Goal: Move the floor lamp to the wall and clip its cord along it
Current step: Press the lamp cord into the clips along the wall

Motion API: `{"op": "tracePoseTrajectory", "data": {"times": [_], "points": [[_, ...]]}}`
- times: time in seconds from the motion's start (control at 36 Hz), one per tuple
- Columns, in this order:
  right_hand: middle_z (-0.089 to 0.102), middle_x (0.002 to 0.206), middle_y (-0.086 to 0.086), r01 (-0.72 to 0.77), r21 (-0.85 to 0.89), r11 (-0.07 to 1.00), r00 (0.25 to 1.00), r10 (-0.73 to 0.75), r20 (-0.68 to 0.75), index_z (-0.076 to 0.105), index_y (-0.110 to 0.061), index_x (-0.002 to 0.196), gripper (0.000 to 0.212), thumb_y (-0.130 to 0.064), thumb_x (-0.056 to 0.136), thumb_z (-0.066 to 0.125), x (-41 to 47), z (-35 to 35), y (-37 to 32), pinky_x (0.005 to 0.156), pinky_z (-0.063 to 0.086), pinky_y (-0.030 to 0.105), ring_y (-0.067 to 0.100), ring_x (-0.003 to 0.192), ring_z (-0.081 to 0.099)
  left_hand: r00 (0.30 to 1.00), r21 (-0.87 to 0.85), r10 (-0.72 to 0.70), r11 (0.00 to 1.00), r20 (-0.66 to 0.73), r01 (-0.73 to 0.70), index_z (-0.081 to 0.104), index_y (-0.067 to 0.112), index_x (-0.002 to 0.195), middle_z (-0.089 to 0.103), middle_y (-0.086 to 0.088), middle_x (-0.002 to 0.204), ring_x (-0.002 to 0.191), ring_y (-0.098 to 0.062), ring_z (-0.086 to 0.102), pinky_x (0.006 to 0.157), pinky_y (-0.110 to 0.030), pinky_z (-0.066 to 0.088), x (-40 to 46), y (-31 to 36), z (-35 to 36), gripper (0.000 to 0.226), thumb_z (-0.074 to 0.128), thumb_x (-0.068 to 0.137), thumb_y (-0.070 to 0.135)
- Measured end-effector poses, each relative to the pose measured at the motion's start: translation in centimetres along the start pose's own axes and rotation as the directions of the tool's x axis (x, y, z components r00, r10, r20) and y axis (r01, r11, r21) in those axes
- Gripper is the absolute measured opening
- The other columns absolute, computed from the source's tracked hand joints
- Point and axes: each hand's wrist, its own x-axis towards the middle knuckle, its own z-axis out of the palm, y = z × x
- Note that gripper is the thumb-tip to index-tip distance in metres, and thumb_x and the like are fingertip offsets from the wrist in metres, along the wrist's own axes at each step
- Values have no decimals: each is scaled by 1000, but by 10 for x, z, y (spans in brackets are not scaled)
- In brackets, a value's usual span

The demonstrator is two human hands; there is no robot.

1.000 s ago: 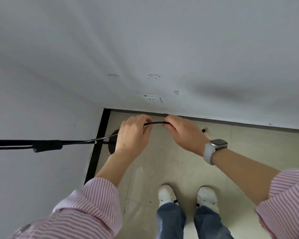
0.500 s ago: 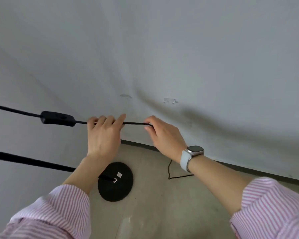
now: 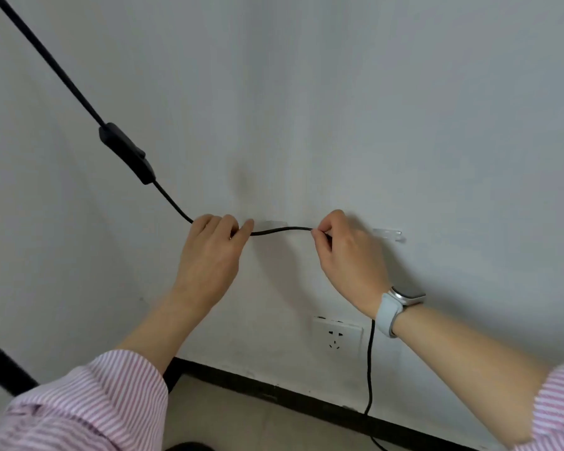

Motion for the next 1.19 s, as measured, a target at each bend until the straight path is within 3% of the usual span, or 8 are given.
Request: {"op": "tracePoseTrajectory", "data": {"times": [0.17,0.39,0.56,0.64,0.75,0.86,1.08,1.19], "points": [[61,67,11,58,-110,992,997,-64,-45,47,-8,89,17,-23,95,41,14,10,-7,46,31,33,34,56,55,995,-61,-87,995,-51,84,57,5,62,52,-8,47,40,-28,44,66,-33,46,7,0,8,24,67,61,-17],[50,66,7,103,-212,972,993,-90,72,44,-11,86,16,-23,95,38,14,10,-8,48,38,38,35,57,52,993,-97,-92,990,72,99,55,7,52,53,-7,46,41,-28,47,58,-33,48,12,-2,7,27,69,52,-16],[62,74,11,68,-104,992,994,-59,90,47,-10,94,15,-22,96,38,-4,17,-4,53,43,41,36,63,55,959,-267,-270,921,84,283,62,3,67,62,-12,62,56,-32,56,71,-41,44,14,-3,13,13,63,74,-8],[62,74,6,5,-48,999,997,-1,82,48,-11,96,14,-23,95,41,-6,10,0,55,43,39,31,64,56,939,-312,-331,886,93,343,63,3,78,64,-13,75,71,-33,57,79,-36,35,21,-5,18,9,56,83,-2],[50,58,-10,-40,-31,999,991,44,123,47,-15,93,12,-27,93,45,-17,-12,21,56,44,38,20,57,50,915,-299,-394,866,88,401,62,2,81,63,-15,80,77,-34,54,79,-36,32,24,-4,21,10,55,81,-4],[56,65,-8,-46,-104,994,972,69,223,44,-20,91,7,-28,93,43,-34,-41,50,59,47,40,22,61,57,906,-277,-419,865,60,418,61,-2,79,58,-20,81,76,-36,52,78,-42,36,25,3,22,10,57,77,-10],[55,60,-3,-163,-55,985,985,159,-62,43,-18,82,16,-26,87,55,-40,-71,75,55,45,40,30,58,54,959,-338,-283,902,7,268,62,0,76,60,-17,75,72,-35,53,75,-45,40,20,16,22,10,62,76,-9],[63,67,3,-109,-149,983,993,101,-60,47,-15,87,13,-26,89,54,-35,-74,72,56,49,42,33,61,57,958,-379,-287,884,18,272,62,1,76,62,-16,77,75,-36,54,76,-46,42,18,23,24,6,65,78,-3]]}}
